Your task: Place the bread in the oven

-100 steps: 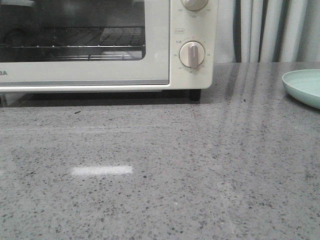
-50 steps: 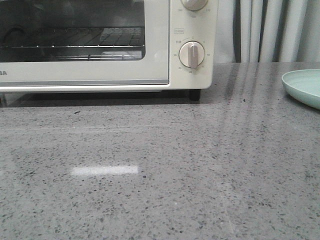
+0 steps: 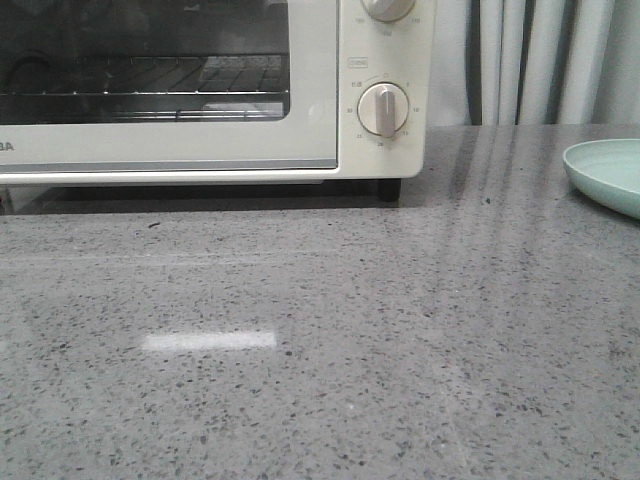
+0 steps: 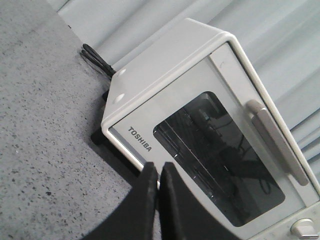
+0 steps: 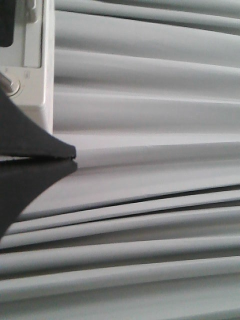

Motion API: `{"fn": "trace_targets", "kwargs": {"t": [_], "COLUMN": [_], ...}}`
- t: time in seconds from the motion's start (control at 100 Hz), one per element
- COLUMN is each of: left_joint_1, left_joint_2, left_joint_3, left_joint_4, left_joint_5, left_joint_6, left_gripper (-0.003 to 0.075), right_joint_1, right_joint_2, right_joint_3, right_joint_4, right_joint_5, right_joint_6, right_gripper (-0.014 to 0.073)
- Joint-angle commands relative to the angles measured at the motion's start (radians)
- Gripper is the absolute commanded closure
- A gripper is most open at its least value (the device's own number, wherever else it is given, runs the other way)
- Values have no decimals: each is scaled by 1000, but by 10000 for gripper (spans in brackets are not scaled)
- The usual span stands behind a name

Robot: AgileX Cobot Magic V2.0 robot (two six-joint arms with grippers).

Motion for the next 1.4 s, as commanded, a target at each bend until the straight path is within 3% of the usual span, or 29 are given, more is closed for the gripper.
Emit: {"fn": "trace_targets", "kwargs": {"t": [0.0,0.13,0.31,0.5,0.64,0.76,0.88,1.15,1.39], "left_joint_1": [3,3,3,3,3,3,-6,-79,-144], "left_joint_2": [-29,-29,-29,17,166,333,446,553,712], "left_joint_3": [24,9,-29,-124,-274,-422,-516,-600,-711], "left_joint_4": [-91,-100,-100,-68,98,228,248,252,253], "left_joint_5": [-15,47,144,221,330,391,342,286,269], "left_joint_6": [-5,13,134,285,329,341,341,508,615], "left_gripper": [741,741,741,742,741,741,741,741,741], "right_joint_1": [-3,-3,-3,3,46,124,210,365,390], "right_joint_2": [-12,-7,-7,20,150,303,440,582,599], "right_joint_3": [6,-32,-94,-188,-314,-422,-508,-569,-569], "right_joint_4": [66,219,240,44,-177,-259,-274,-275,-278], "right_joint_5": [-23,280,386,558,698,827,931,974,900], "right_joint_6": [66,300,307,307,307,305,305,236,236], "right_gripper": [662,662,662,662,662,662,662,662,662]}}
